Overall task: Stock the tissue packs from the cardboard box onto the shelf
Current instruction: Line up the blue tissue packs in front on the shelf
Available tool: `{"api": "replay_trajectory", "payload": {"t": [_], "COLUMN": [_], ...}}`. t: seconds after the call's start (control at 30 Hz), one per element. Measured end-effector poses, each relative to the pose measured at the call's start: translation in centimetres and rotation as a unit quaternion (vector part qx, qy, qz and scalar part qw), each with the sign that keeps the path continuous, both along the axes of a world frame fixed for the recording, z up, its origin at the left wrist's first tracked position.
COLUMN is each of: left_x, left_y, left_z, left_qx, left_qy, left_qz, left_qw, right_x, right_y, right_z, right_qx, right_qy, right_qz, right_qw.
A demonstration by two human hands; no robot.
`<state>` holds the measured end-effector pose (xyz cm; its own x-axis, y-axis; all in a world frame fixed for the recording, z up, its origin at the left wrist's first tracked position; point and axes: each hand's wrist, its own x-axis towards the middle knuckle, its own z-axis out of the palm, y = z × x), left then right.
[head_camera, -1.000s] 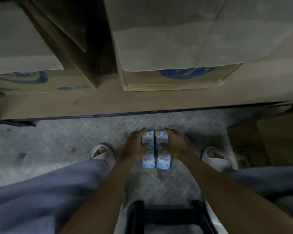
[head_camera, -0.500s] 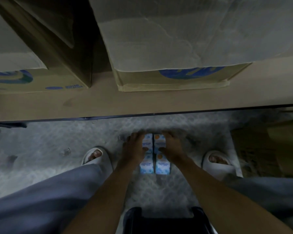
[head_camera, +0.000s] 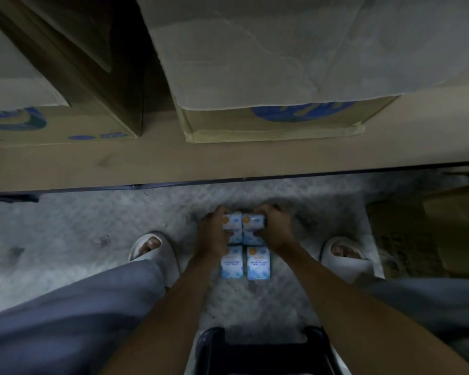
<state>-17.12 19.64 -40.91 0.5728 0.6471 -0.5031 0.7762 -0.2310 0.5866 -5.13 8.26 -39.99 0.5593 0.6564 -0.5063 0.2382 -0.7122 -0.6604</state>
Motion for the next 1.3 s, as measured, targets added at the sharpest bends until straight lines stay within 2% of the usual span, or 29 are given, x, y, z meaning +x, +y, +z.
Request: {"api": "replay_trajectory", "payload": {"t": [0.1,0.3,0.7,0.93,1.13,1.3], "left_x": [0.5,0.7,-0.6,-1.8,-2.5,-2.6], "left_y": [0.0,0.3,0.2,-0.8,-0.9,-0.1], "left_z": [1.0,4.7,18.1,26.6,35.1,42.1], "left_qx": [-0.03,-0.058,-0.047,-0.012,0.0,0.028], "left_qy": [-0.036,-0.12,-0.241,-0.358,-0.47,-0.544], "left_qz": [0.064,0.128,0.138,0.138,0.159,0.14], "left_qw": [0.997,0.983,0.96,0.923,0.868,0.827], "right_x": [0.8,1.3,0.7,-0.2,-0.9,-1.1], "right_y": [0.2,0.3,-0.5,-2.0,-2.1,-1.3], "right_z": [1.3,4.3,17.6,26.9,35.0,42.9], "right_qx": [0.026,0.056,0.184,0.276,0.357,0.432], "right_qy": [0.012,0.046,0.055,0.063,0.007,-0.018], "right_qz": [-0.017,-0.084,-0.121,-0.108,-0.094,-0.068], "right_qw": [0.999,0.994,0.974,0.953,0.93,0.899]}}
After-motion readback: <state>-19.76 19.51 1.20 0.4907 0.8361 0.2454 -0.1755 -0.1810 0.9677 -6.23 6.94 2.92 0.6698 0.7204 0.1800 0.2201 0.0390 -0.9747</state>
